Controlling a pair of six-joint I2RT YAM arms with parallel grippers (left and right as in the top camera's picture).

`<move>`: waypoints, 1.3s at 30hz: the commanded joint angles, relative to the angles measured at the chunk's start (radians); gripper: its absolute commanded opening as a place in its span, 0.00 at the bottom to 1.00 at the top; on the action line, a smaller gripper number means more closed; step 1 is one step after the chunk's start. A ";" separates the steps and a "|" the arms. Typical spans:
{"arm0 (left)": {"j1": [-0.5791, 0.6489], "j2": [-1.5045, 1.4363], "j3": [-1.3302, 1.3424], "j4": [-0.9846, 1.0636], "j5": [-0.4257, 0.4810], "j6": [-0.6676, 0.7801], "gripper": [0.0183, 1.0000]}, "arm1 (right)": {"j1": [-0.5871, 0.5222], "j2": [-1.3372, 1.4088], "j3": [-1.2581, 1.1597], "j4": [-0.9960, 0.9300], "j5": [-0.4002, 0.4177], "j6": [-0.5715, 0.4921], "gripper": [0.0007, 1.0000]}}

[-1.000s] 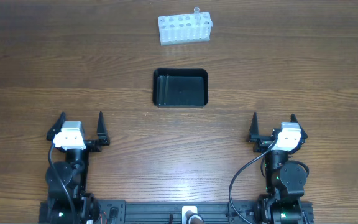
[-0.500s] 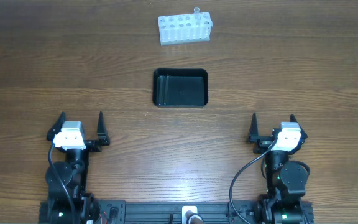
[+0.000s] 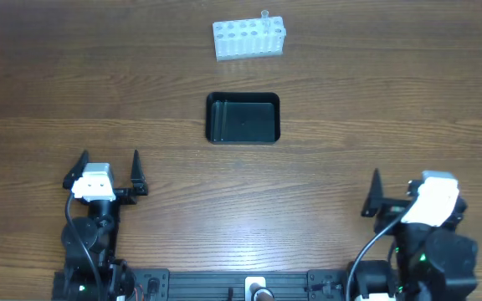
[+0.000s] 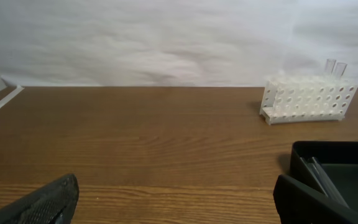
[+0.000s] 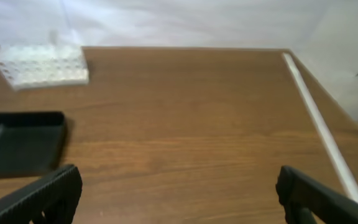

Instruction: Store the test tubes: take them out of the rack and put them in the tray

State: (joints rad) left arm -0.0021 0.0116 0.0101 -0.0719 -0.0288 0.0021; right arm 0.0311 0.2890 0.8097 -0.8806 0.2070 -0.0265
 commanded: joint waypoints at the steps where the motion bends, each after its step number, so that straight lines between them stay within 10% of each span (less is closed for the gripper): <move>1: 0.006 -0.009 -0.005 -0.001 0.013 0.017 1.00 | -0.006 0.204 0.192 -0.054 0.076 0.003 0.99; 15: 0.006 -0.009 -0.004 -0.001 0.013 0.017 1.00 | 0.047 0.681 0.562 0.019 -0.255 0.015 0.99; 25: 0.006 -0.008 -0.004 -0.001 0.013 0.017 1.00 | 0.229 0.957 0.610 0.202 0.137 0.255 0.99; 39: 0.006 -0.008 -0.004 -0.001 0.013 0.017 1.00 | 0.354 1.479 0.896 0.369 0.170 0.225 0.95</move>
State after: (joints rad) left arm -0.0021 0.0109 0.0101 -0.0715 -0.0288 0.0044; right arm 0.3771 1.6875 1.6093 -0.5156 0.3466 0.2008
